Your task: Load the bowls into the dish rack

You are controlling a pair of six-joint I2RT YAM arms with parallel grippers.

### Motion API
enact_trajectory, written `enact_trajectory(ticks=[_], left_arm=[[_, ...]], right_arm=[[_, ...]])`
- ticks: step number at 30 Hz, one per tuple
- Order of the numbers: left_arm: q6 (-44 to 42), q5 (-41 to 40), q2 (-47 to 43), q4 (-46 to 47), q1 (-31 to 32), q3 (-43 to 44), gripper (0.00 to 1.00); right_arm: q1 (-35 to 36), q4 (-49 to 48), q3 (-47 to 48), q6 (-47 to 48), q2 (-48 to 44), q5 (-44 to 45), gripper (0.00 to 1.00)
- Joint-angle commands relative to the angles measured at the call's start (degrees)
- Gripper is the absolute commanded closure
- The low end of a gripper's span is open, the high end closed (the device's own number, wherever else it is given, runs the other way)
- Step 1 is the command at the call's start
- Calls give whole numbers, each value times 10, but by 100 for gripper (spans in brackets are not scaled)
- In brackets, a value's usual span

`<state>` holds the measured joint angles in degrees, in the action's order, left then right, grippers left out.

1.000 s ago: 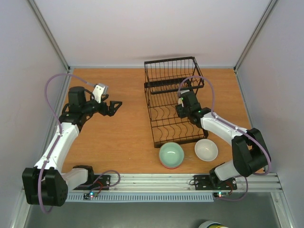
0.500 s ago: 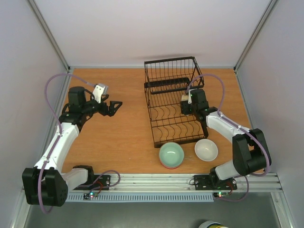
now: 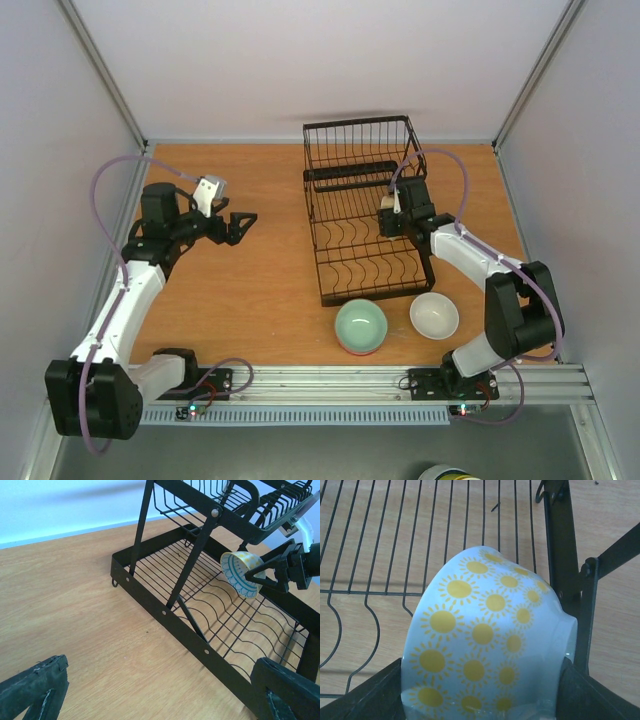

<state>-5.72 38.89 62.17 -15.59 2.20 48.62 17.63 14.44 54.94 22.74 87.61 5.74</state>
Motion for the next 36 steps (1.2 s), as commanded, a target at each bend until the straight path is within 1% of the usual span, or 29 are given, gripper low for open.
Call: enact_trajectory(ticks=[1,7,11,17,23,26,29,32,36], left_arm=[[8,14,-9,24,-5,-6,1],[10,14,-14,24,-6,-6,1],[10,14,-16,24,-6,-7,1],[11,15,-19,24,-6,-7,0],[10,14,-20,25,-7,-9,1],[10,14,-18,26,-7,-9,1],[8,15,-16,26,-7,-9,1],[9,15,-14,26,-7,-9,1],[8,16,-8,28,-7,-9,1]], right_arm=[[-7,115,0,-33,-11,40,33],[-5,146,-2,-47,-33,68,28],[10,163,-4,-52,-32,79,26],[36,170,2,-48,-12,102,25],[47,173,8,-49,-5,153,25],[52,172,1,-52,-19,165,25],[64,175,-9,-59,-42,153,25],[86,192,-18,-67,-71,132,25],[121,232,-23,-96,-106,153,25]])
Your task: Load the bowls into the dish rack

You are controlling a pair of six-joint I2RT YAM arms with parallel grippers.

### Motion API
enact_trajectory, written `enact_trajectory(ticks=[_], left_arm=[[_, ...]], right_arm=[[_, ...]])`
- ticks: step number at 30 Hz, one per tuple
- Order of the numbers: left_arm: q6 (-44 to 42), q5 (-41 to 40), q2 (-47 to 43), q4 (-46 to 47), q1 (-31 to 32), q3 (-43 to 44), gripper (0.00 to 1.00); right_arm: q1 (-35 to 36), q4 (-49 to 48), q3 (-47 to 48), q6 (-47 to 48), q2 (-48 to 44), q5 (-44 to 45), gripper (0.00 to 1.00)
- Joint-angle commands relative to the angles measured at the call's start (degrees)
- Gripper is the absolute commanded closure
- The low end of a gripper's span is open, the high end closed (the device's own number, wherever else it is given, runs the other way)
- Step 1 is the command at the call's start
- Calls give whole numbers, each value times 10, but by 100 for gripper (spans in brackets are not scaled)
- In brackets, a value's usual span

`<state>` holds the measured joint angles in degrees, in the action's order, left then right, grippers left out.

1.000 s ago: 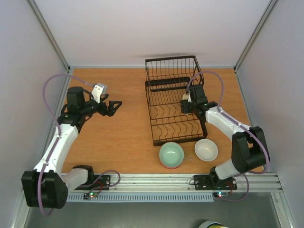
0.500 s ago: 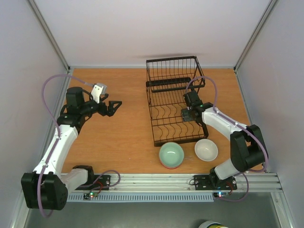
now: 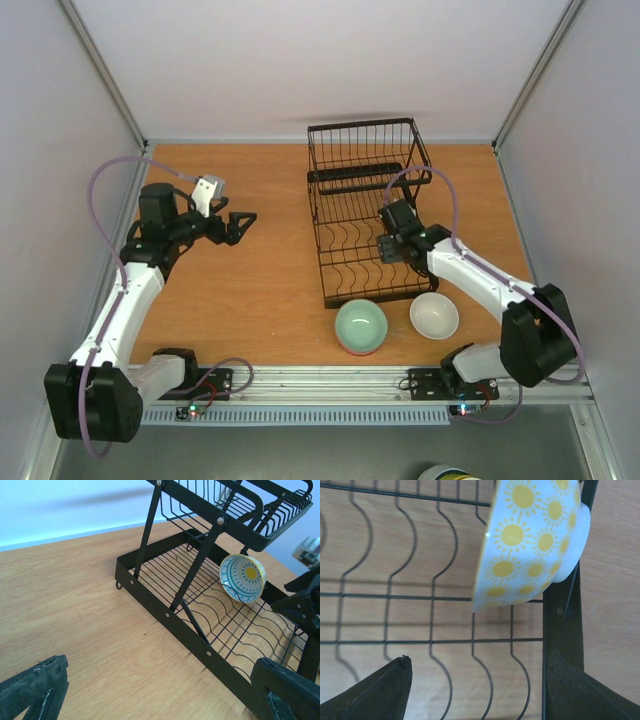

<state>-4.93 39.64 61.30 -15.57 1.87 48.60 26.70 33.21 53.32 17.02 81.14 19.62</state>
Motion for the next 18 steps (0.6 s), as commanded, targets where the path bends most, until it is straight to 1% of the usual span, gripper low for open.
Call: enact_trajectory(ticks=[1,3,4,6,7,8,9,10,13,15,18], left_arm=[[0,9,3,26,-4,-8,1],[0,9,8,25,-4,-7,1],[0,8,11,25,-4,-6,1],[-1,5,15,24,-4,-5,1],[-2,4,17,24,-4,-5,1],[-2,2,18,25,-4,-5,1],[-3,2,21,26,-4,-4,1],[-3,2,23,26,-4,-4,1],[-3,4,32,26,-4,-3,1],[-2,5,36,23,-4,-1,1],[-4,2,37,23,-4,-1,1]], right_arm=[[35,55,-6,-54,-52,20,26],[38,80,-5,-86,-70,37,30],[38,93,-4,-103,-78,47,36],[37,126,-1,-144,-88,81,65],[37,146,1,-180,-89,99,79],[37,166,5,-208,-88,120,89],[37,195,11,-237,-81,142,96],[34,216,18,-258,-75,163,98],[5,243,37,-293,-43,190,99],[-29,229,42,-285,-21,176,99],[-86,174,42,-247,5,119,99]])
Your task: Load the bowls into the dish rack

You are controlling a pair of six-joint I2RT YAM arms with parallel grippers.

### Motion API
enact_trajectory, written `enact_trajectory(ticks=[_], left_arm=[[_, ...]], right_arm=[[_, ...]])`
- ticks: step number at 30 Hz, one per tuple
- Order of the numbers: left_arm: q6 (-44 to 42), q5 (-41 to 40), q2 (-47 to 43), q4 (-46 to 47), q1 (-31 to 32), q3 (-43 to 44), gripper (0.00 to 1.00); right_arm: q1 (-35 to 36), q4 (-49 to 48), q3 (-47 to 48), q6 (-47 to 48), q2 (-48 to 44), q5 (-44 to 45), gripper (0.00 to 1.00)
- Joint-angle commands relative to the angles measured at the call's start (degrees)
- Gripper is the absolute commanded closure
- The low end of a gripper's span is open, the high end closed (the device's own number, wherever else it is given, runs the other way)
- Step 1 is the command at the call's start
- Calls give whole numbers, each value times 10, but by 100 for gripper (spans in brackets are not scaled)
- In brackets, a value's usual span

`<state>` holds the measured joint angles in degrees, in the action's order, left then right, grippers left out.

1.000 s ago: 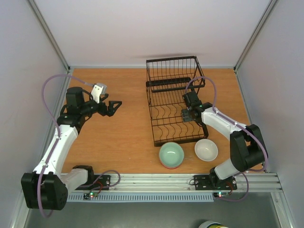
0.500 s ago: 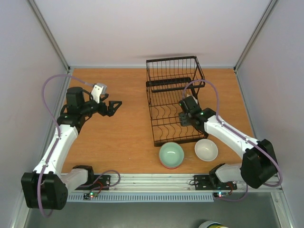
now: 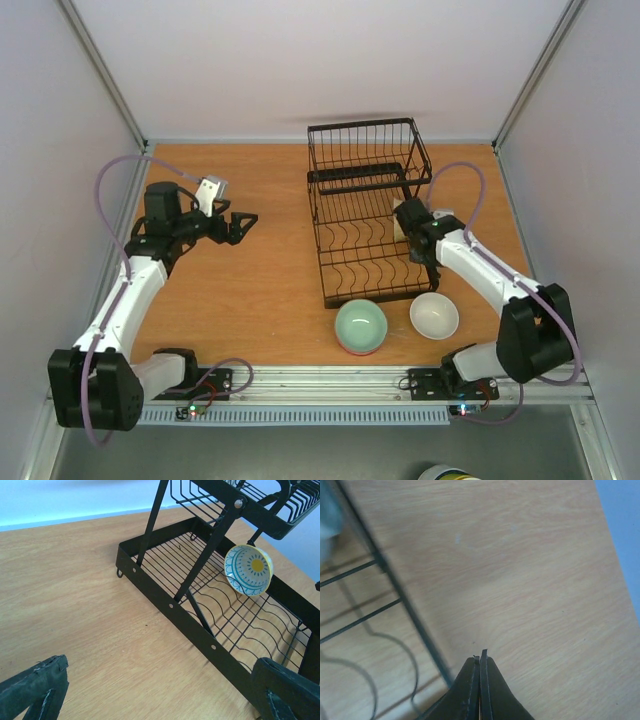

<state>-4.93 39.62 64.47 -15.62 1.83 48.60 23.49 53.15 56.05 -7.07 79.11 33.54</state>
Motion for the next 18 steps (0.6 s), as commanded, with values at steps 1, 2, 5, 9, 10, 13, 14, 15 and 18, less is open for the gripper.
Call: enact_trajectory(ticks=[1,2,5,9,10,13,14,15,18], left_arm=[[-3,1,5,24,-3,-1,1],[-3,0,5,24,-3,-1,1],[-4,-3,6,27,-3,-3,1],[-4,-3,11,28,-3,-2,1],[-4,-4,13,27,-3,-1,0],[-6,-6,14,27,-3,-1,1],[-6,-8,14,27,-3,0,1],[-7,-9,13,26,-3,-1,1],[-10,-13,11,27,-3,-2,1]], right_arm=[[-74,-40,16,3,34,-39,99],[-93,-56,19,12,43,-69,99],[-139,-92,31,40,70,-140,99],[-159,-112,56,61,114,-193,98],[-159,-115,63,62,125,-200,98],[-162,-132,76,93,157,-228,98],[-161,-140,77,98,163,-241,98],[-162,-150,76,104,167,-256,98],[-162,-173,71,113,173,-293,98]])
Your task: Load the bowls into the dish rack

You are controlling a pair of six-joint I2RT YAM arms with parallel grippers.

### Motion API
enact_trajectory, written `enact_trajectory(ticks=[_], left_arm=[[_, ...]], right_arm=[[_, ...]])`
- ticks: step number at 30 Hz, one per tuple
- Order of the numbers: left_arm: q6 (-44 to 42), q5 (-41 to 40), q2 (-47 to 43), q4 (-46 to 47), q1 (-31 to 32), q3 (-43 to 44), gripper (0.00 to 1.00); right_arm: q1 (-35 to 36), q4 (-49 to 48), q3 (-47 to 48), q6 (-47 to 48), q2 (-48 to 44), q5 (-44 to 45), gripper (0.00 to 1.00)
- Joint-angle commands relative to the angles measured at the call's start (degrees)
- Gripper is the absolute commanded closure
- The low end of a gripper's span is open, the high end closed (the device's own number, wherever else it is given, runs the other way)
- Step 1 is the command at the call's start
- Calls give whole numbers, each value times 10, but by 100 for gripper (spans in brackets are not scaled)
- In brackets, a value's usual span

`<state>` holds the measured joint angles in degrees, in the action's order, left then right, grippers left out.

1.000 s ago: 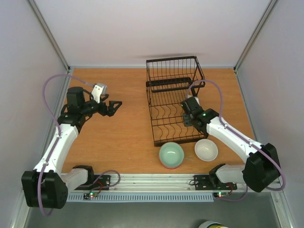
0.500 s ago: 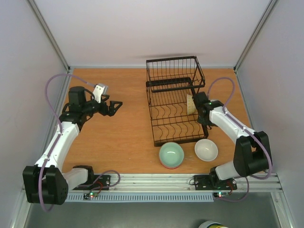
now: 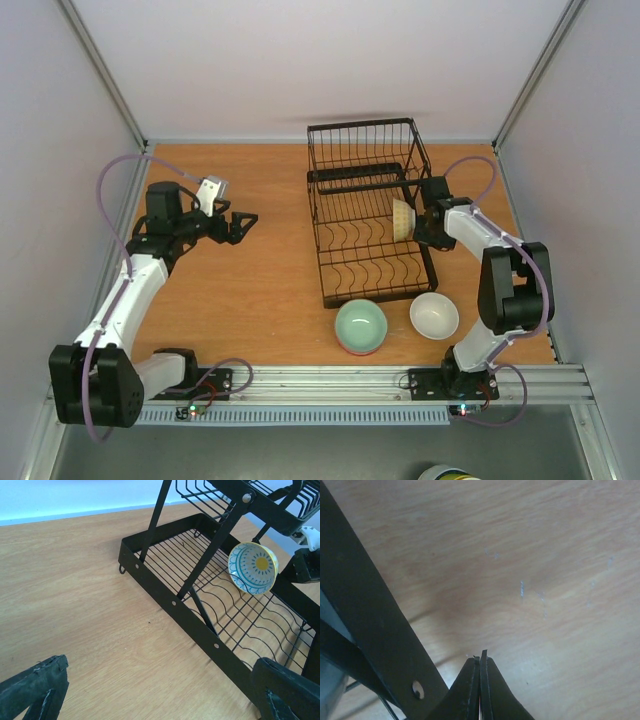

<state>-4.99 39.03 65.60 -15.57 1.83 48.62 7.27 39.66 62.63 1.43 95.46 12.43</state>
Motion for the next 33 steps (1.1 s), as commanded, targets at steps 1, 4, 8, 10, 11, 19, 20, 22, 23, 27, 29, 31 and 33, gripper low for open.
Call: enact_trajectory(ticks=[1,4,8,10,11,19,20,22,23,27,29,31,33], left_arm=[[-9,-8,-1,27,-3,-3,1],[-9,-8,1,30,-3,-3,1],[-10,-8,2,29,-3,-3,1],[-10,-8,5,31,-3,-3,1],[-11,-8,5,31,-3,-3,0],[-12,-9,13,26,-3,1,1],[-12,-9,13,24,-3,2,1],[-12,-9,12,21,-3,3,1],[-13,-11,10,20,-3,3,1],[-15,-15,3,24,-3,-1,1],[-15,-15,4,24,-3,-1,1],[-15,-16,6,24,-3,0,1],[-16,-16,6,24,-3,0,1]], right_arm=[[0,-45,4,31,12,-97,98],[0,-64,5,33,21,-141,98],[1,-76,18,39,40,-175,98],[1,-78,31,41,51,-180,98],[1,-77,38,42,57,-180,98],[-3,-49,130,22,95,-126,95],[-5,-43,149,21,103,-126,95],[-11,-40,181,22,121,-141,94],[-13,-42,195,25,131,-153,94],[-23,-24,267,31,192,-197,94],[-25,-19,295,37,223,-223,94],[-25,-18,319,44,250,-246,94],[-25,-22,335,51,273,-265,94]])
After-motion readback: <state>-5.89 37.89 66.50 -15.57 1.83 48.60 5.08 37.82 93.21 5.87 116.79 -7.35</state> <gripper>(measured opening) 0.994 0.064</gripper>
